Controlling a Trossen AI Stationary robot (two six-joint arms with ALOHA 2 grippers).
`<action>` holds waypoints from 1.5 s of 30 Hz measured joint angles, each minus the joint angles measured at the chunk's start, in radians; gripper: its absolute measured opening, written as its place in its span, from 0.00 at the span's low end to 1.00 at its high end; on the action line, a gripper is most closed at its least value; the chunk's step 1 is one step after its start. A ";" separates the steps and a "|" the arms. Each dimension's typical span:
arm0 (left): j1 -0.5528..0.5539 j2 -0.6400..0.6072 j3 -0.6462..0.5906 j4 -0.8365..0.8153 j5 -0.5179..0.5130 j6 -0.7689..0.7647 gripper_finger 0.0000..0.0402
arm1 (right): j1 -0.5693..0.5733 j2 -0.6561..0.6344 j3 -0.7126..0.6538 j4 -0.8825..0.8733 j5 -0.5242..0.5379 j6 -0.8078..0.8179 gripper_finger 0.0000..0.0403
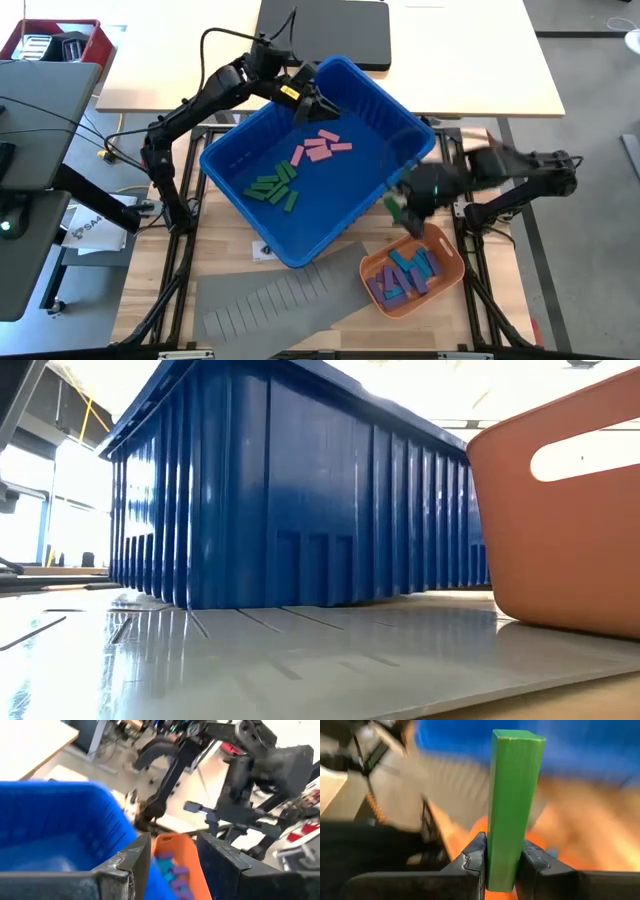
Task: Sort blocks
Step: Put the green block into the orange bin
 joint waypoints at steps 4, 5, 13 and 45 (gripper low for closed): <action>0.008 -0.007 0.000 -0.093 -0.027 0.074 0.38 | 0.114 -0.072 -0.221 0.089 -0.086 0.176 0.12; 0.008 -0.007 0.000 -0.115 -0.037 0.085 0.38 | 0.139 -0.086 -0.275 0.113 -0.108 0.221 0.12; 0.008 -0.008 0.000 -0.175 -0.116 0.124 0.38 | 0.266 -0.114 -0.618 0.298 -0.222 0.528 0.12; -0.024 -0.008 -0.330 -0.493 -0.404 0.117 0.38 | 0.273 -0.115 -0.529 0.184 -0.238 0.665 0.31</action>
